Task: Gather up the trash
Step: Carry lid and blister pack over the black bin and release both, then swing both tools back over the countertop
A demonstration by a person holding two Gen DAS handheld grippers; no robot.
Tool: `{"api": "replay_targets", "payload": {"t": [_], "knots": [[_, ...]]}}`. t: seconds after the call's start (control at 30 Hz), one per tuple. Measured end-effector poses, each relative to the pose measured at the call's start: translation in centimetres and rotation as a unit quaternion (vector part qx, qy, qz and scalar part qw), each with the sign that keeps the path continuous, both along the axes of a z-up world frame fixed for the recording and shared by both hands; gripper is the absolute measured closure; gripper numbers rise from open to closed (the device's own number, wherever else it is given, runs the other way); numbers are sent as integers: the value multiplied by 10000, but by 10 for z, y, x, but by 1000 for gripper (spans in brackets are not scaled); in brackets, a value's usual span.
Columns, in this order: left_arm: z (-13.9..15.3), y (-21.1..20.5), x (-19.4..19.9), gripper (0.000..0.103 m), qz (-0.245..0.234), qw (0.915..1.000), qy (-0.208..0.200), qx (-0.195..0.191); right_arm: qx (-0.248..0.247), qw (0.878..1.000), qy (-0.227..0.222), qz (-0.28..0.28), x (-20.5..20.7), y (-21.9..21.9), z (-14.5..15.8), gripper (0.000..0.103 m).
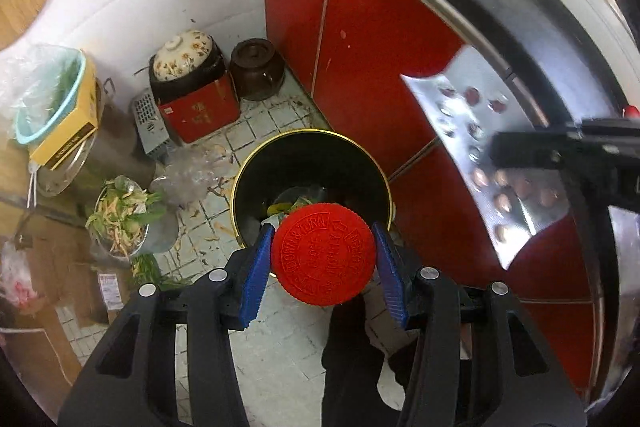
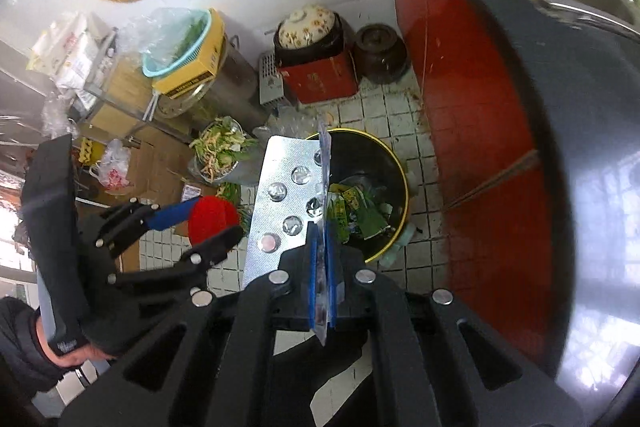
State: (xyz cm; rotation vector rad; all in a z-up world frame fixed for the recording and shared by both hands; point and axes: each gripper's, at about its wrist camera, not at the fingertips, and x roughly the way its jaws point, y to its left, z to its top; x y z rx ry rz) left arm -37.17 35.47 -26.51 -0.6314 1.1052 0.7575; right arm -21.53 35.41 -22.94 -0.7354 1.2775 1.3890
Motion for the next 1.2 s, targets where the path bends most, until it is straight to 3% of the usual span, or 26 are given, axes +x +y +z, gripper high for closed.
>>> {"api": "replay_targets", "payload": {"t": [0.13,0.23,0.27,0.3,0.33,0.63,0.77,0.9,1.07,1.2], "knots": [[-10,11,2,53,-67,9999,-82,-125,-92,9999,-90,100,-2,23,-14,98],[-16,14,-1,22,-79,10000,35,-44,-162,9998,-59,122,-1,33,-21,90],[-17,14,-2,19,-95,9999,83,26,-217,9997,-53,96,1,36,-25,67],[-18,15,-2,18,-126,9998,128,46,-213,9998,-15,39,4,37,-27,36],[-19,15,-3,18,-150,9997,168,32,-134,9999,4,-22,7,36,-25,31],[3,11,-2,18,-166,9995,170,186,56,10000,-16,-59,19,15,4,31],[27,-6,20,18,-431,9982,156,391,233,9985,33,-496,49,-24,35,31],[61,-36,68,18,-956,9941,26,515,521,9933,-191,-1018,91,-85,78,30],[102,-87,152,18,-1821,9814,-276,536,882,9737,-786,-1947,154,-187,135,29],[132,-145,232,18,-2577,9640,-576,312,1026,9416,-1161,-2991,209,-288,171,29]]}}
